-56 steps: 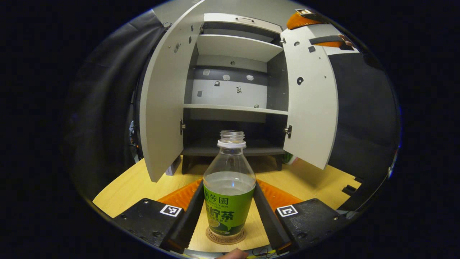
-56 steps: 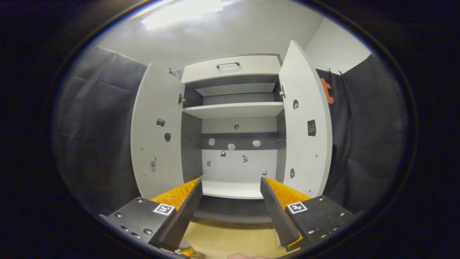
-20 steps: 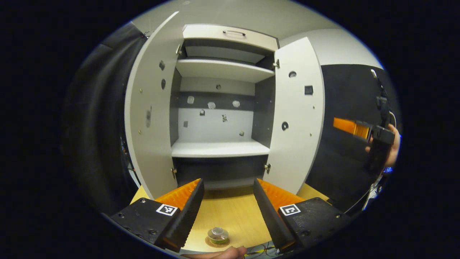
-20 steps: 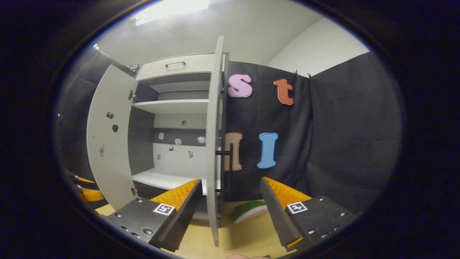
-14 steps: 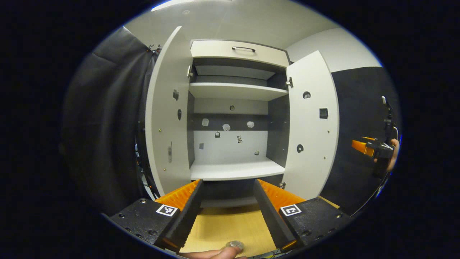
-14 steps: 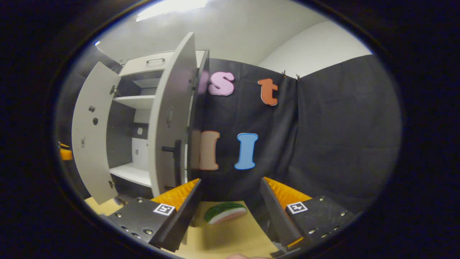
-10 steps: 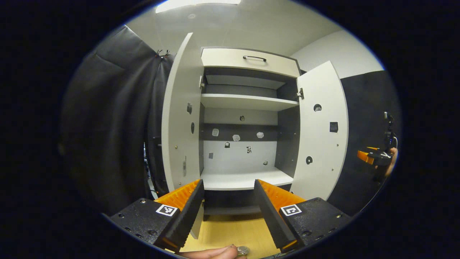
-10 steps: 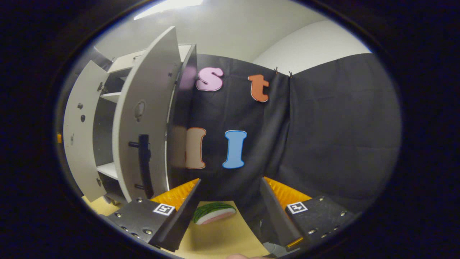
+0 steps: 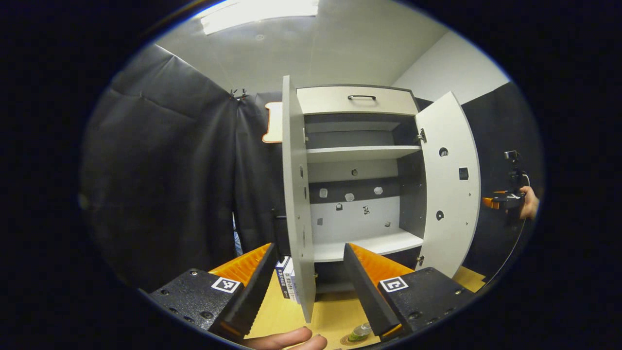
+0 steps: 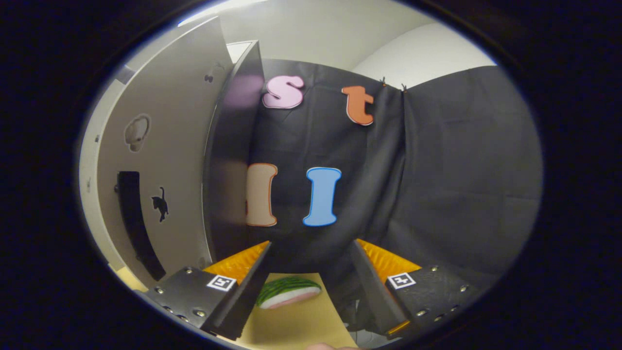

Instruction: Grasp the bottle in the cabinet with the left hand and place it on the coaster, then close the right door with the right hand and the left door with the left hand.

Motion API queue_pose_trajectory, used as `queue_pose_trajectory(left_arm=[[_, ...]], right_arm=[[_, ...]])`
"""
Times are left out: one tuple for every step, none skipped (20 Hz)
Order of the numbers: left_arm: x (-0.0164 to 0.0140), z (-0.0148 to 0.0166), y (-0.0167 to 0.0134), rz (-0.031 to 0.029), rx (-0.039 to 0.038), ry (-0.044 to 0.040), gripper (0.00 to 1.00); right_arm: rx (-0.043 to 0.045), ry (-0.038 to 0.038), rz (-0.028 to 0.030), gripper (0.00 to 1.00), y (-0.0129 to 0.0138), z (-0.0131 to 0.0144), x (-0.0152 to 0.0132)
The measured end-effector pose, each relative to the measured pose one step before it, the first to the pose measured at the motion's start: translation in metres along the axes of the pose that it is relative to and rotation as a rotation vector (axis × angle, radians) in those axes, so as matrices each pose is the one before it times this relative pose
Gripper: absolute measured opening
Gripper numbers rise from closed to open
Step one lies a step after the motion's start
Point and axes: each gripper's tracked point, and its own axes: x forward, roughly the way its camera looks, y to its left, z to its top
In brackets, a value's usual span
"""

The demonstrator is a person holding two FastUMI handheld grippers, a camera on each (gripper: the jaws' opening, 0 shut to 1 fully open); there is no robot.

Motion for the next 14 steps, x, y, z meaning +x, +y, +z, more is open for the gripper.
queue_pose_trajectory(left_arm=[[-0.00680, -0.00007, 0.00753, 0.01752, -0.00590, -0.00220, 0.89], [-0.00683, -0.00380, 0.00795, 0.01807, -0.00590, 0.00506, 0.89], [-0.00590, -0.00311, 0.00870, 0.01766, -0.00343, 0.00883, 0.87], [-0.00368, -0.00199, 0.01271, 0.03165, 0.00085, 0.00293, 0.92], [-0.00458, -0.00046, 0.01367, 0.03362, 0.00683, 0.00307, 0.95], [-0.00428, -0.00284, 0.01304, 0.02981, 0.00764, -0.00354, 0.98], [-0.00385, -0.00048, 0.01086, 0.02355, 0.00013, 0.00120, 0.99], [-0.00365, 0.00039, 0.00764, 0.01581, -0.01170, 0.00216, 0.98], [-0.00259, 0.00232, 0.00499, 0.00594, -0.02155, 0.00357, 0.98], [-0.00173, 0.00059, 0.00458, 0.00255, -0.01943, 0.00620, 0.98], [-0.00081, 0.00140, 0.00640, 0.00758, -0.00952, 0.00381, 0.98], [0.00168, 0.00169, 0.00807, 0.01333, -0.00421, -0.00319, 0.98], [0.00059, 0.00305, 0.00604, 0.00745, -0.00172, -0.00391, 0.99], [0.00105, 0.00062, 0.00366, 0.00583, 0.00083, -0.00098, 0.98]], right_arm=[[0.01153, 0.01042, 0.01930, 0.98, 0.01109, -0.00213, 0.00326], [0.02886, 0.01235, 0.03179, 0.98, 0.01566, -0.00050, 0.00194], [0.02308, 0.01268, 0.04437, 0.98, 0.02013, -0.00057, -0.00090], [0.00946, -0.01426, 0.02933, 0.98, 0.01840, 0.00422, 0.00000], [0.00447, -0.01209, 0.05932, 0.98, 0.02444, 0.00309, 0.00078], [-0.01883, -0.01957, 0.03744, 0.97, 0.01742, 0.00245, 0.00246], [-0.03429, -0.01567, 0.01486, 0.99, 0.01593, 0.01161, 0.00163], [-0.01367, 0.00406, 0.01897, 0.76, 0.01351, 0.00242, 0.00331], [0.00212, 0.00745, 0.01215, 0.78, 0.01141, -0.00525, -0.00558], [0.00645, 0.00428, 0.00577, 0.75, 0.01197, -0.00034, 0.00242], [0.00475, 0.00567, 0.00500, 0.78, 0.01232, -0.00045, 0.00004], [0.00084, 0.00328, 0.00273, 0.78, 0.00817, 0.00052, 0.00216], [-0.00525, -0.00408, -0.00492, 0.78, 0.00542, 0.00149, 0.00143], [-0.00751, -0.00501, -0.00222, 0.78, 0.00343, 0.00198, 0.00019]])
